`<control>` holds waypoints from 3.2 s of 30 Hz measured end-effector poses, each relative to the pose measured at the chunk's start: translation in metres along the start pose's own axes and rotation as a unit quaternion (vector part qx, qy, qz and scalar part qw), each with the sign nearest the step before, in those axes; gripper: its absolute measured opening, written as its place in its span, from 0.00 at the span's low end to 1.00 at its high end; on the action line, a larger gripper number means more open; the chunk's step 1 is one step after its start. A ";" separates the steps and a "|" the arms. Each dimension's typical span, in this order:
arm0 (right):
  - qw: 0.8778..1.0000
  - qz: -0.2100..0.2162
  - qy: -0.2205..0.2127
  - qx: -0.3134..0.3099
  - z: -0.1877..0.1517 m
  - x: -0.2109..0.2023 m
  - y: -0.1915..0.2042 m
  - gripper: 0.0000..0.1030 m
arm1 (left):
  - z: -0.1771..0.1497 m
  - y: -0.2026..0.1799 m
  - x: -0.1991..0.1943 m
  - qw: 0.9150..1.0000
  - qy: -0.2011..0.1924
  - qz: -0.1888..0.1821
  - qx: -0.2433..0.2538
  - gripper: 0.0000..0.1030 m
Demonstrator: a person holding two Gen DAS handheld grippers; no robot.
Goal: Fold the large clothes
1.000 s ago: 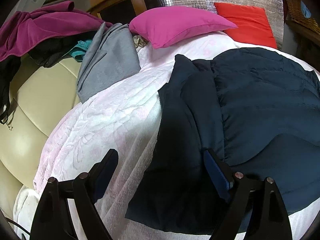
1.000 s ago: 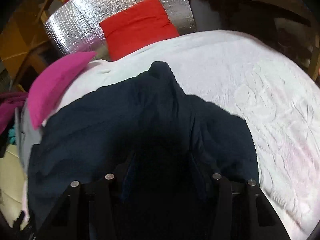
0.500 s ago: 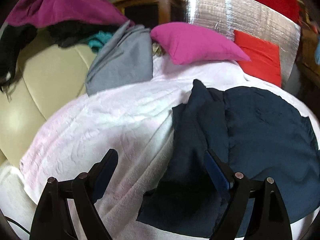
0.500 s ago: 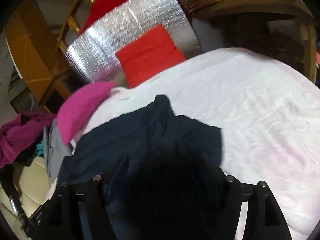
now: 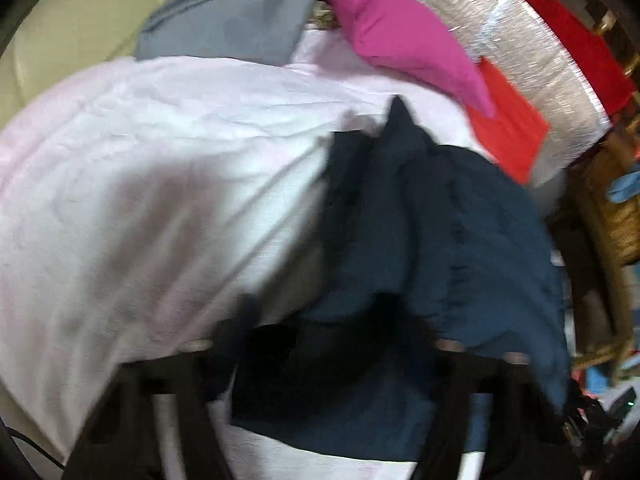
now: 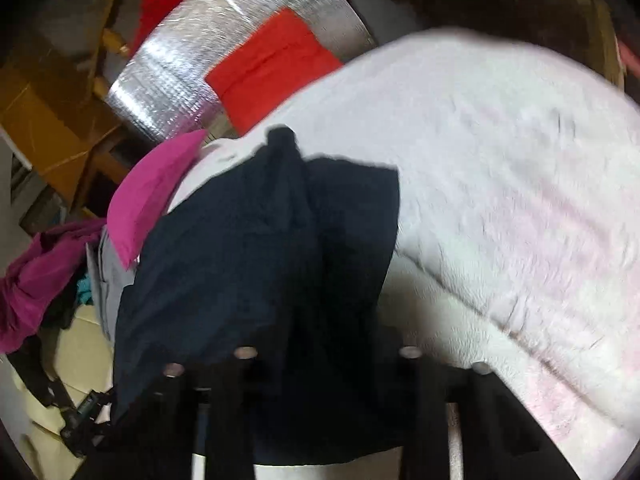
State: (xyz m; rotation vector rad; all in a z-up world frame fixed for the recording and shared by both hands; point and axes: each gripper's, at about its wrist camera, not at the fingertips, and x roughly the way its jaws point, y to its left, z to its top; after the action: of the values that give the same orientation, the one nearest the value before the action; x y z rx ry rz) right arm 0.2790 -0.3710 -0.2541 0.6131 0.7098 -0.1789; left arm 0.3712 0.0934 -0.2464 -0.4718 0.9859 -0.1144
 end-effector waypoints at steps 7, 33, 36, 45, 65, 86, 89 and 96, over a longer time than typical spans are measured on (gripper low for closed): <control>0.999 -0.030 0.026 0.024 -0.008 0.015 -0.009 0.25 | 0.001 0.008 0.012 0.999 0.020 0.017 -0.027 0.76; 0.966 0.130 0.105 0.198 -0.094 0.027 0.022 0.75 | -0.047 -0.009 -0.013 0.987 0.075 -0.102 -0.098 0.80; 0.972 0.111 0.073 0.192 -0.087 0.030 0.026 0.74 | -0.040 0.001 -0.006 0.982 0.069 -0.109 -0.140 0.80; 0.989 0.075 0.038 0.123 -0.067 0.018 0.052 0.41 | -0.026 -0.026 -0.001 0.994 0.014 -0.069 -0.083 0.63; 0.958 0.104 0.048 0.262 -0.061 0.018 -0.030 0.62 | -0.021 0.009 -0.006 0.987 0.042 -0.086 -0.130 0.75; 0.998 -0.015 0.028 0.057 -0.050 -0.048 0.022 0.66 | -0.038 -0.041 -0.049 0.991 -0.049 0.110 0.061 0.77; 0.999 -0.039 0.002 -0.009 -0.052 -0.076 0.041 0.68 | -0.052 -0.061 -0.078 0.977 -0.093 0.159 0.106 0.77; 0.988 -0.053 -0.069 -0.126 -0.063 -0.143 0.085 0.78 | -0.083 -0.104 -0.152 0.962 -0.167 0.144 0.158 0.78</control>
State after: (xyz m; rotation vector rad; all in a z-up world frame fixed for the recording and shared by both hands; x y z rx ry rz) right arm 0.1664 -0.2720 -0.1581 0.3182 0.6184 -0.2237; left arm 0.2303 0.0191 -0.1219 -0.0455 0.6768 0.0696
